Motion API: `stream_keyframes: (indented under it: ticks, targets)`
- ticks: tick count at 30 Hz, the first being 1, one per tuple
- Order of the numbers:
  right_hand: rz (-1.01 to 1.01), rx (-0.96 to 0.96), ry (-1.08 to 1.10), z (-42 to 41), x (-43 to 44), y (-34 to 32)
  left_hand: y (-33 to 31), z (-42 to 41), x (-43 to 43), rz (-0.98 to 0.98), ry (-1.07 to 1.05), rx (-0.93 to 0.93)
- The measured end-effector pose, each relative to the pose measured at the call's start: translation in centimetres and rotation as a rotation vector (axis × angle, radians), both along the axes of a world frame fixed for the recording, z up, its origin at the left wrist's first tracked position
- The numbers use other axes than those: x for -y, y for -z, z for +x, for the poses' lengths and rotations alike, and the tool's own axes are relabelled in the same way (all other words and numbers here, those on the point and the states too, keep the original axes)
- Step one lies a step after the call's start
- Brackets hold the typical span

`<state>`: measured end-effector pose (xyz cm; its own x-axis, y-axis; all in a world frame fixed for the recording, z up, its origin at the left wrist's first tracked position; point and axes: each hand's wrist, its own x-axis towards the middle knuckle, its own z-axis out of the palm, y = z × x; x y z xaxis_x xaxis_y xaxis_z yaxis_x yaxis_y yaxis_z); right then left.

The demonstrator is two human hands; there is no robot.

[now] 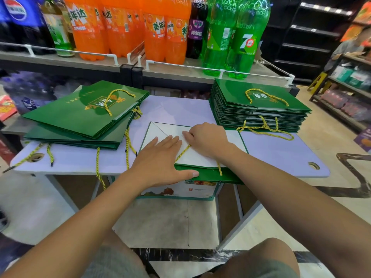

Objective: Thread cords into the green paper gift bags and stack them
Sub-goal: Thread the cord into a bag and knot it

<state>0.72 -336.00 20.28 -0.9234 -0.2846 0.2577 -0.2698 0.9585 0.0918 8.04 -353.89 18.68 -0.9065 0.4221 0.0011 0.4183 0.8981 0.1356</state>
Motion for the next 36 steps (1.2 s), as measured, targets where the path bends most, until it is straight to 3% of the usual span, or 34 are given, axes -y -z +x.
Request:
stream_keyframes:
  ticks: [7, 12, 15, 18, 21, 24, 28, 34, 36]
  targets:
    - [-0.100, -0.004, 0.028, 0.2, -0.3, 0.5, -0.1, 0.1, 0.0, 0.052, 0.003, 0.004]
    - [-0.238, 0.148, -0.060, 1.5, -1.8, -1.8, -1.7, 1.3, 0.7, 0.332, 0.046, -0.156]
    - [-0.288, 0.175, -0.225, 3.9, -4.5, -3.2, -2.2, 2.0, 3.0, 0.263, 0.087, -0.208]
    - [-0.250, 0.195, -0.288, 7.3, -7.3, -3.3, -1.4, 2.4, 6.0, 0.170, 0.118, -0.104]
    - [-0.153, 0.232, -0.308, 10.2, -8.6, -2.6, -0.6, 2.3, 7.5, 0.209, 0.145, -0.068]
    - [-0.044, 0.177, -0.367, 11.4, -8.6, -1.9, -0.9, 2.0, 7.7, 0.266, 0.181, -0.110]
    - [-0.081, 0.045, -0.422, 11.8, -8.9, -4.0, -3.4, 1.9, 7.8, 0.330, 0.216, -0.212]
    - [0.016, -0.229, -0.397, 11.4, -8.3, -12.3, -10.6, 1.1, 7.5, 0.430, 0.186, -0.528]
    - [0.013, -0.265, -0.356, 10.7, -7.9, -15.0, -13.4, 0.8, 7.2, 0.506, 0.134, -0.550]
